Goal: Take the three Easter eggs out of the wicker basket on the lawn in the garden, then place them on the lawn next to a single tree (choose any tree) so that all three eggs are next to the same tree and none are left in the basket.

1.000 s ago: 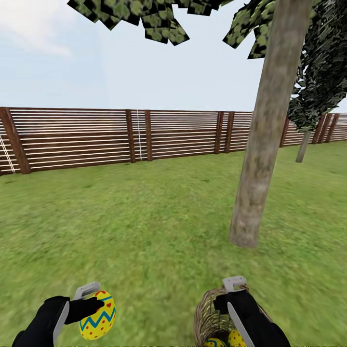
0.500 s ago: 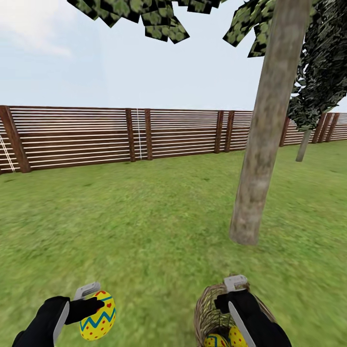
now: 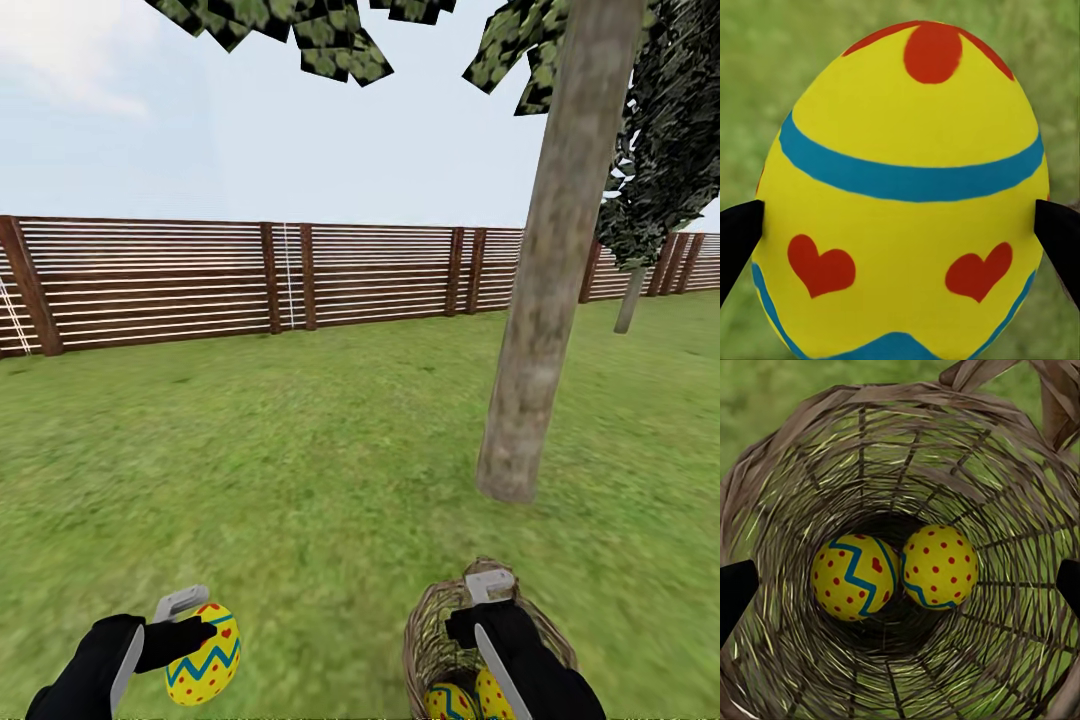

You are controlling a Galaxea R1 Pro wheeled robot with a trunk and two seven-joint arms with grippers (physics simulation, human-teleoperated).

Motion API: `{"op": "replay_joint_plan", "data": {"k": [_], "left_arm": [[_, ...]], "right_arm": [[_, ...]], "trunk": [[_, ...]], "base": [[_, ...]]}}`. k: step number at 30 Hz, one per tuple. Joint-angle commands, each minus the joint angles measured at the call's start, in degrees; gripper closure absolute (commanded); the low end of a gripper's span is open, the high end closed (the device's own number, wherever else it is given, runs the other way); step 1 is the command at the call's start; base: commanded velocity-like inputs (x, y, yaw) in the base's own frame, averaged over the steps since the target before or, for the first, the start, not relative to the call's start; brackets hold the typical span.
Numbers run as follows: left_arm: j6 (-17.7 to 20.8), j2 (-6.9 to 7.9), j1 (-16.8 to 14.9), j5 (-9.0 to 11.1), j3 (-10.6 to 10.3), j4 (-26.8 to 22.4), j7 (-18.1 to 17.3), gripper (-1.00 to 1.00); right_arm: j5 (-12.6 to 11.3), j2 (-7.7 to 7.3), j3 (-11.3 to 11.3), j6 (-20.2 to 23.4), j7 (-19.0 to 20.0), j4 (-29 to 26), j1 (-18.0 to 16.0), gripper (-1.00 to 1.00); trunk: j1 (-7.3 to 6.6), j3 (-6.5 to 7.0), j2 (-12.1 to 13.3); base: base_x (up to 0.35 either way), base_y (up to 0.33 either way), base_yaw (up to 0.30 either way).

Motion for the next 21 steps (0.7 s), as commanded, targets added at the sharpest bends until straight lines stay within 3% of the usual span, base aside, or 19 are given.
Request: {"op": "replay_joint_plan", "data": {"k": [1,21], "left_arm": [[0.2,-0.05,0.0,-0.6,0.2,-0.1,-0.5,1.0],[0.2,0.03,0.0,-0.6,0.2,-0.1,-0.5,1.0]], "right_arm": [[-0.6,-0.07,0.2,0.2,-0.6,0.0,0.0,-1.0],[-0.6,0.02,0.5,0.2,-0.6,0.0,0.0,-1.0]], "trunk": [[0.22,-0.25,-0.4],[4.61,-3.84,-8.5]], "base": [[0.0,0.0,0.0],[0.0,0.0,0.0]]}}
